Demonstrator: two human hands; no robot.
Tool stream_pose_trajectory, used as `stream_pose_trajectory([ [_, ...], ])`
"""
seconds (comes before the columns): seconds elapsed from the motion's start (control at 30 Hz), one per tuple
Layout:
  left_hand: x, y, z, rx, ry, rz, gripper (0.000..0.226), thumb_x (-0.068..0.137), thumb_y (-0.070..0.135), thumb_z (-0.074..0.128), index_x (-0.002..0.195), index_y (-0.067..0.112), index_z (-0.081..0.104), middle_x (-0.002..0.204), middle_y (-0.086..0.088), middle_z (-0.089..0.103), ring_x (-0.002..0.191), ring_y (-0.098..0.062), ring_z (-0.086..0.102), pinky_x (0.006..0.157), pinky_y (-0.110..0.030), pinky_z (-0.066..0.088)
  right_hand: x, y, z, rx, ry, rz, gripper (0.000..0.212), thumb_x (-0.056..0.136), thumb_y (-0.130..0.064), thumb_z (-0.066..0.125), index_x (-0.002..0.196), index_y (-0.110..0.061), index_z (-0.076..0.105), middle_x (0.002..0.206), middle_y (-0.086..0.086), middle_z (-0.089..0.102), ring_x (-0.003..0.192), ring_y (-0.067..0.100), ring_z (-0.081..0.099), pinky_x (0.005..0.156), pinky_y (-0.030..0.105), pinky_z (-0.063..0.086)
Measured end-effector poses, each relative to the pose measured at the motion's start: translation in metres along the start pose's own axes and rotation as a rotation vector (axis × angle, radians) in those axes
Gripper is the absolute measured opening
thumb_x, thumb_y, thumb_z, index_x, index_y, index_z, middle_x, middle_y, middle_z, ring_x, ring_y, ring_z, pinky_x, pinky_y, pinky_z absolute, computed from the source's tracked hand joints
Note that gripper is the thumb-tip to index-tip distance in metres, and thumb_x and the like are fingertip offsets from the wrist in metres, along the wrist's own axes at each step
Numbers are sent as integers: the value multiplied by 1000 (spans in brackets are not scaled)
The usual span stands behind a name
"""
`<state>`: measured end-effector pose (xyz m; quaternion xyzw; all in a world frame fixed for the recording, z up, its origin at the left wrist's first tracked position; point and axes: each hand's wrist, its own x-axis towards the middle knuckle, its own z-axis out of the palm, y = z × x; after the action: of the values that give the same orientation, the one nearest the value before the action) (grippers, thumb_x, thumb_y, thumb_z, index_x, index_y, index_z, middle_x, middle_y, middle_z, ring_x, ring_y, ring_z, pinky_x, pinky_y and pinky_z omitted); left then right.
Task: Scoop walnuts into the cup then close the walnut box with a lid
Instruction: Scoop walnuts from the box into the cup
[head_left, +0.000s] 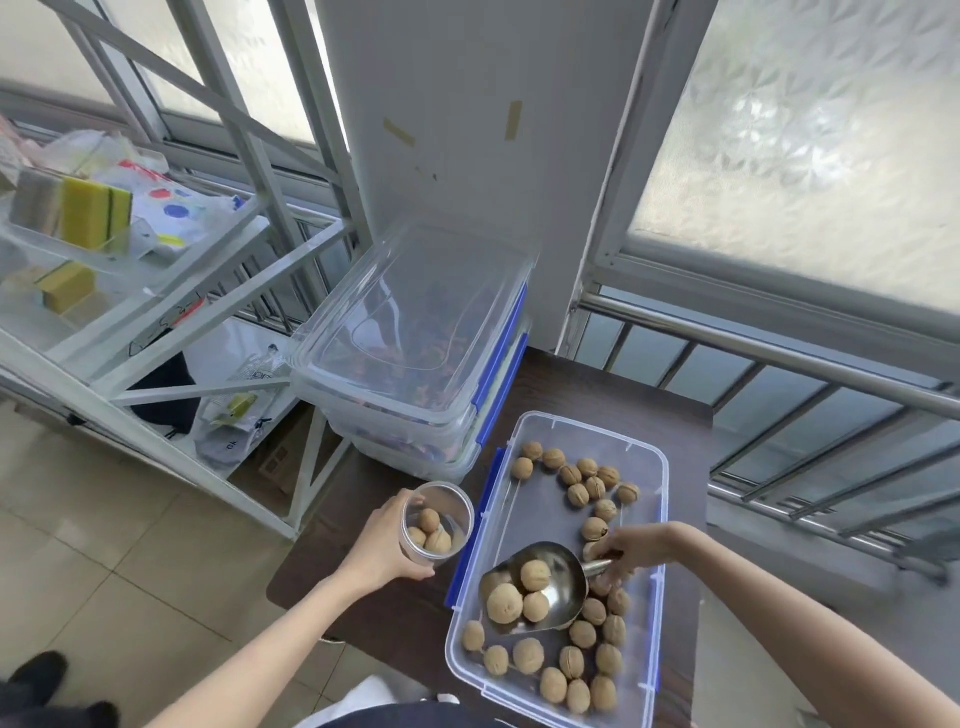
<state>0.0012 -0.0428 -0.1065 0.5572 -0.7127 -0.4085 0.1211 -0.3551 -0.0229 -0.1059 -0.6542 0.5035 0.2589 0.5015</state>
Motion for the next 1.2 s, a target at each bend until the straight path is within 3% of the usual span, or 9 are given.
stream_pose_trajectory([
  [0.2, 7, 1, -6, 26, -26, -3, 84, 38, 35, 87, 113, 28, 49, 117, 10, 60, 109, -9, 57, 97, -36, 47, -30, 3, -8, 41, 39, -97, 30, 92, -15, 56, 77, -40, 52, 72, -14, 45, 62, -1, 41, 60, 12, 36],
  [0.3, 10, 4, -5, 58, -48, 5, 84, 37, 37, 86, 112, 30, 49, 116, 9, 60, 107, -10, 57, 95, -36, 49, -48, 11, -15, 94, 84, -90, 10, 91, -17, 57, 98, -18, 64, 81, -7, 53, 69, -3, 45, 65, 12, 38],
  [0.4, 13, 7, -1, 89, -67, 11, 80, 36, 38, 85, 107, 33, 49, 110, 11, 61, 102, -9, 59, 90, -38, 52, -70, 10, -29, 125, 152, -93, 19, 92, -19, 56, 103, -4, 60, 83, -2, 52, 66, -5, 43, 64, 10, 36],
  [0.63, 19, 21, 8, 190, -100, 40, 71, 38, 37, 81, 100, 35, 45, 99, 14, 57, 98, -15, 54, 81, -36, 53, -103, -30, -59, 148, 303, -112, 20, 91, -27, 57, 100, -10, 62, 79, 2, 53, 67, 7, 44, 62, 14, 36],
  [0.77, 20, 26, 10, 243, -81, 44, 71, 45, 32, 83, 104, 33, 44, 104, 17, 51, 101, -14, 47, 75, -31, 49, -112, -63, -62, -164, 425, -3, 21, 88, -32, 57, 100, -16, 62, 93, 6, 68, 81, 20, 58, 71, 32, 44],
  [0.83, 20, 27, 11, 270, -84, 37, 74, 48, 29, 83, 110, 32, 42, 107, 19, 45, 103, -12, 41, 73, -30, 45, -117, -81, -59, -318, 495, 68, 23, 88, -33, 54, 103, -19, 62, 98, 5, 69, 90, 26, 60, 70, 34, 42],
  [0.9, 20, 27, 11, 259, -92, 21, 69, 48, 29, 82, 103, 34, 41, 103, 18, 45, 101, -14, 42, 73, -30, 45, -121, -94, -59, -369, 514, 108, 22, 88, -32, 50, 100, -19, 62, 98, 6, 67, 87, 28, 58, 68, 33, 39],
  [1.0, 21, 24, 11, 234, -95, 22, 61, 42, 35, 75, 90, 37, 37, 92, 19, 47, 94, -16, 48, 76, -33, 49, -126, -102, -59, -352, 508, 121, 21, 89, -34, 49, 95, -17, 61, 91, 6, 64, 78, 25, 49, 68, 33, 39],
  [1.2, 20, 17, 11, 143, -42, 16, 66, 39, 40, 77, 97, 27, 49, 96, 8, 58, 90, -15, 56, 81, -33, 47, -144, -78, -46, -77, 514, 129, 18, 89, -34, 56, 97, -20, 62, 82, -4, 60, 78, 18, 53, 67, 29, 38],
])
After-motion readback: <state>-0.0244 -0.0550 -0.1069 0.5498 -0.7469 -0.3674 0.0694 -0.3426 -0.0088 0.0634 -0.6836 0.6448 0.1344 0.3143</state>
